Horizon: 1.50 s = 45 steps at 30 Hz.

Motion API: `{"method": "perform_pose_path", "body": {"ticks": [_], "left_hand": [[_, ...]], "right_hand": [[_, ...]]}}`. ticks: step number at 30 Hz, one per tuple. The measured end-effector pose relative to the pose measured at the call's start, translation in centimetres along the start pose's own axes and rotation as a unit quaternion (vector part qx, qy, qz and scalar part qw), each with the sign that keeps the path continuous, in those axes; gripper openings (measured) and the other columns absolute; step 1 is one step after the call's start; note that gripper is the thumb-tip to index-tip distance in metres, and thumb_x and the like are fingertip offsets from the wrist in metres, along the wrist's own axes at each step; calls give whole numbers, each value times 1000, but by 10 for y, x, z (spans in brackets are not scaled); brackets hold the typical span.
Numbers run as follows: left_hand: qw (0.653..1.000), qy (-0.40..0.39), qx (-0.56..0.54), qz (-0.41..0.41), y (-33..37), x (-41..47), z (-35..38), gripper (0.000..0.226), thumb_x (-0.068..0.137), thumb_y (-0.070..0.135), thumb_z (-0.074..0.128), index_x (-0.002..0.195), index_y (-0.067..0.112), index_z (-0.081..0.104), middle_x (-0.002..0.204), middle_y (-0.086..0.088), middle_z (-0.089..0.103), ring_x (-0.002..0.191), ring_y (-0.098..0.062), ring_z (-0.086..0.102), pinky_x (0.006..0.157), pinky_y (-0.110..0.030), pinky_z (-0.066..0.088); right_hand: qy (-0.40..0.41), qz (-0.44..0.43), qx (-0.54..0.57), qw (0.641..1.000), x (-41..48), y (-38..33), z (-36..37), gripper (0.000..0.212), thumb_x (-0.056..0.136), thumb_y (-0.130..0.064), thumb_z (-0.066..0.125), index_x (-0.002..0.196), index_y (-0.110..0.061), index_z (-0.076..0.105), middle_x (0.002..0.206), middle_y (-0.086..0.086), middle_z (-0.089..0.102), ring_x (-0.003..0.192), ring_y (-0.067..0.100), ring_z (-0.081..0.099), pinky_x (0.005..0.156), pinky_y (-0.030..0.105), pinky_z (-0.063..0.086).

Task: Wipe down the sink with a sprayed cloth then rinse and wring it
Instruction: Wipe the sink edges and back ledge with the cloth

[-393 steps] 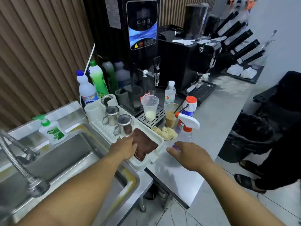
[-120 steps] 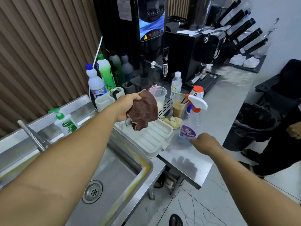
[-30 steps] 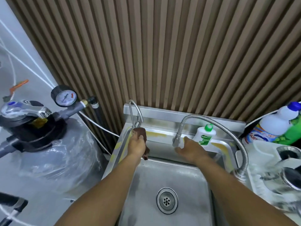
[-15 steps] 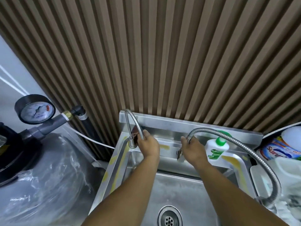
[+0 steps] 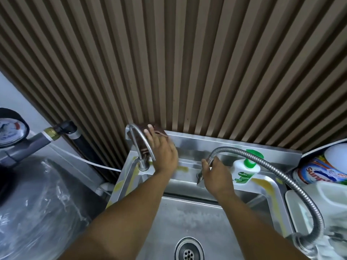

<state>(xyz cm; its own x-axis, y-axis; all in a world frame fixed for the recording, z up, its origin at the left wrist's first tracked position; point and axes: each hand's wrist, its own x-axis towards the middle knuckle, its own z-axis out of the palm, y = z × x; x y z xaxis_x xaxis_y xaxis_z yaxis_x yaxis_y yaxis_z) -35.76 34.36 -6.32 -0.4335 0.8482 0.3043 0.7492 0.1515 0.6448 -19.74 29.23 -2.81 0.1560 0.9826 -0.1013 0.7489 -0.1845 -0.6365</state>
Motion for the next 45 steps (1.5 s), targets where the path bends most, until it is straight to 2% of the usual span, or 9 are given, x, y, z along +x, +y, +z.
{"method": "perform_pose_path", "body": {"ticks": [3, 7, 12, 17, 22, 27, 34, 39, 45], "left_hand": [[981, -75, 68, 164, -4, -22, 18, 56, 104, 29, 24, 148, 0, 42, 168, -11, 6, 155, -30, -5, 125, -52, 8], [930, -153, 82, 324, -1, -28, 19, 65, 100, 25, 35, 160, 13, 14, 169, 1, 4, 156, -18, -4, 118, -49, 31], [985, -50, 64, 155, -21, -9, 0, 59, 101, 20, 38, 158, 10, 25, 167, -9, 16, 155, -25, 3, 124, -51, 15], [998, 16, -53, -38, -6, 9, -8, 65, 98, 37, 21, 152, 2, 36, 166, -17, 12, 155, -31, 3, 122, -32, 1], [991, -48, 7, 124, 9, -24, 13, 60, 103, 31, 20, 156, 3, 28, 167, -14, 15, 155, -28, 2, 125, -51, 10], [906, -197, 41, 373, 9, -17, 5, 63, 92, 25, 35, 154, 11, 36, 164, -4, 28, 154, -19, 17, 122, -46, 21], [949, -144, 61, 275, -13, 1, -18, 61, 93, 30, 35, 150, 12, 42, 152, -6, 45, 143, -26, 37, 116, -53, 32], [952, -165, 110, 235, -25, -24, -8, 71, 95, 28, 40, 160, 16, 15, 167, -2, 18, 152, -25, 19, 120, -47, 20], [936, -189, 142, 260, -47, -49, 0, 75, 91, 37, 31, 160, 15, 11, 162, -1, 34, 110, -28, 64, 106, -49, 43]], "right_hand": [[0, 3, 5, 1000, 2, 2, 4, 29, 101, -43, 47, 90, -18, 57, 87, 7, 71, 86, 30, 65, 78, 41, 52], [5, 0, 1, 1000, 2, 4, 2, 25, 101, -39, 48, 88, -19, 55, 87, 5, 70, 84, 29, 65, 72, 35, 47], [0, 5, 11, 1000, -1, 2, 2, 26, 101, -41, 47, 90, -19, 56, 87, 5, 69, 85, 28, 65, 76, 37, 50], [16, 5, 19, 1000, -3, 2, 5, 26, 101, -40, 47, 92, -18, 58, 88, 6, 69, 85, 29, 64, 76, 37, 50], [23, 14, 19, 999, -2, 3, 7, 25, 100, -39, 49, 92, -18, 58, 88, 7, 70, 88, 32, 64, 79, 40, 52], [25, 8, 1, 1000, 0, 2, 7, 21, 99, -36, 51, 100, -16, 59, 99, 12, 71, 95, 37, 64, 79, 38, 47], [16, 26, 10, 999, -3, -1, 6, 25, 100, -41, 49, 94, -19, 58, 91, 8, 71, 92, 33, 65, 83, 42, 52], [23, 25, 15, 999, -5, -2, 5, 22, 100, -38, 51, 95, -17, 59, 95, 10, 70, 95, 35, 63, 80, 38, 47], [30, 20, 7, 999, -4, -3, 6, 22, 101, -36, 51, 97, -16, 58, 95, 8, 69, 88, 31, 63, 72, 30, 40]]}}
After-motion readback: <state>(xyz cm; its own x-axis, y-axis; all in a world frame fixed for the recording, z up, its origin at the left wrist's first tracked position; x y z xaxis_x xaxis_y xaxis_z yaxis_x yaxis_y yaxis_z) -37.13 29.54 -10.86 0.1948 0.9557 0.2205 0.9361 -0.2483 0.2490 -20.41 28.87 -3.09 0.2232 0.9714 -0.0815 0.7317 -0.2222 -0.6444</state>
